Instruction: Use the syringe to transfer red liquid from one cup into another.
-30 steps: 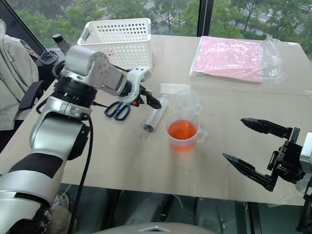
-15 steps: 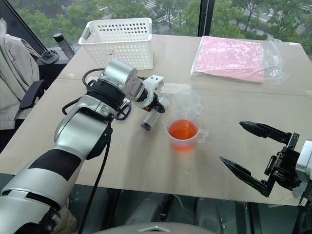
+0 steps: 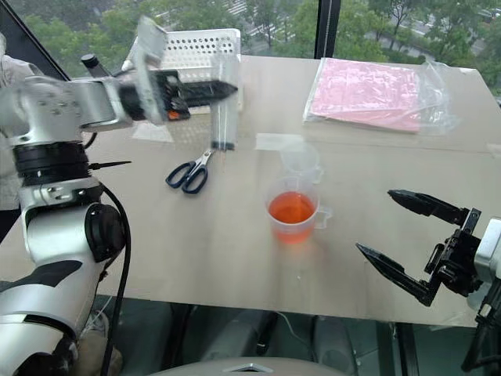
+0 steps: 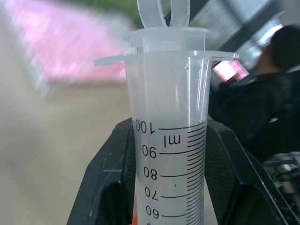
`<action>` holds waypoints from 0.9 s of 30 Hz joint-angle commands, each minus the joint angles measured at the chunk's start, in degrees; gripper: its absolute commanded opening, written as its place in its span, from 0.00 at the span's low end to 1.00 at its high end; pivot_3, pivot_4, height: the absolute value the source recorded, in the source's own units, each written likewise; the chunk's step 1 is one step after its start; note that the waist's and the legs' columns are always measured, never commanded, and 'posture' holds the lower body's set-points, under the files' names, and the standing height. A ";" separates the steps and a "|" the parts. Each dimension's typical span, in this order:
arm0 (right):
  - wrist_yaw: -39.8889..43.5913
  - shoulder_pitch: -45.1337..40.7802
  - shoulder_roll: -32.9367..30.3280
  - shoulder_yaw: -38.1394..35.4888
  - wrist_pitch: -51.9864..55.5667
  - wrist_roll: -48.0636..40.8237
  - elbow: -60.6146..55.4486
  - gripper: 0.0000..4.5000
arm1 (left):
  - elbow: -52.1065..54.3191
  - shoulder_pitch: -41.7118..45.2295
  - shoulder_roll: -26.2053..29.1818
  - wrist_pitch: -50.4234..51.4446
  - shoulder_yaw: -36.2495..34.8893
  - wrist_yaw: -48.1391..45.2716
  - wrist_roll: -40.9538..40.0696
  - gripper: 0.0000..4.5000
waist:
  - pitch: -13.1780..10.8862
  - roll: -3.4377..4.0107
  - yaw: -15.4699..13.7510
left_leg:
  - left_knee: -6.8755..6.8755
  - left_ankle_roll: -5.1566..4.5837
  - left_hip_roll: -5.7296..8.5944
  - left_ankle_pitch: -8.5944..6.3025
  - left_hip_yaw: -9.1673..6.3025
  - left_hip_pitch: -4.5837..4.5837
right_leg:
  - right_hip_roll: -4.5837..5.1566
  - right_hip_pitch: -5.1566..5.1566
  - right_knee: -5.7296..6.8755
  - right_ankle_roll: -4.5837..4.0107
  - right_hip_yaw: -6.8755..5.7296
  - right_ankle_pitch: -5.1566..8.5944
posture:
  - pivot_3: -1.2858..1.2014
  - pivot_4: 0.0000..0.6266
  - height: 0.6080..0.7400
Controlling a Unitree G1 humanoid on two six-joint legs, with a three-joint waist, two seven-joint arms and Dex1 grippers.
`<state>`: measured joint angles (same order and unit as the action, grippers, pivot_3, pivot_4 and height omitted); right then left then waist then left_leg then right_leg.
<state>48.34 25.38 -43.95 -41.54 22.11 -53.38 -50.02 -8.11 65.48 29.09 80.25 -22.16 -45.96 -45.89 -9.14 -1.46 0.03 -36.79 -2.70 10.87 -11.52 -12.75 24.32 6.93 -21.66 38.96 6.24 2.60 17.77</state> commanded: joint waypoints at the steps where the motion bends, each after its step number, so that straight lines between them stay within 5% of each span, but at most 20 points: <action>1: -0.12 -1.95 -1.19 0.33 -0.64 -0.50 0.27 1.00 | 11.89 -3.68 -3.38 -6.68 0.24 -2.43 -5.73 0.31 | 0.03 0.03 -0.27 | -0.07 0.00 0.00 0.00 0.03 -0.01 | 0.00 0.06 -0.01 0.06 0.03 -0.04 | 0.52 0.24 1.00; 5: -1.06 -3.43 -2.17 -0.41 0.16 -1.50 0.17 1.00 | 17.89 -10.54 -5.38 -14.57 7.62 -9.87 -6.39 0.31 | 0.09 0.11 -0.42 | -0.14 -0.01 -0.01 0.00 0.11 -0.07 | -0.01 0.10 0.04 0.06 0.08 -0.11 | 0.52 0.24 1.00; 13: -2.84 1.10 -0.65 -3.58 0.56 -2.69 -3.32 1.00 | 15.49 -20.13 -8.95 -47.26 22.24 -24.09 8.10 0.31 | 0.11 0.16 -1.05 | -0.11 -0.02 -0.01 0.00 0.11 -0.02 | 0.01 0.10 -0.05 0.04 0.06 -0.13 | 0.52 0.24 1.00; 27: -4.48 9.61 1.05 -8.91 0.23 -5.15 -7.20 1.00 | 5.40 -26.50 -13.15 -60.73 28.39 -28.48 13.38 0.31 | 0.15 0.22 -0.85 | -0.12 -0.04 0.00 -0.01 0.08 -0.05 | -0.01 0.10 -0.02 0.05 0.06 -0.13 | 0.52 0.24 1.00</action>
<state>44.92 34.94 -42.47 -48.31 22.89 -56.95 -55.83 -3.26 38.92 16.05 21.59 6.17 -73.59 -32.65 -8.99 -1.24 -0.82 -36.91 -2.73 10.87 -11.53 -12.66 24.26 6.92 -21.56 38.94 6.29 2.66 17.64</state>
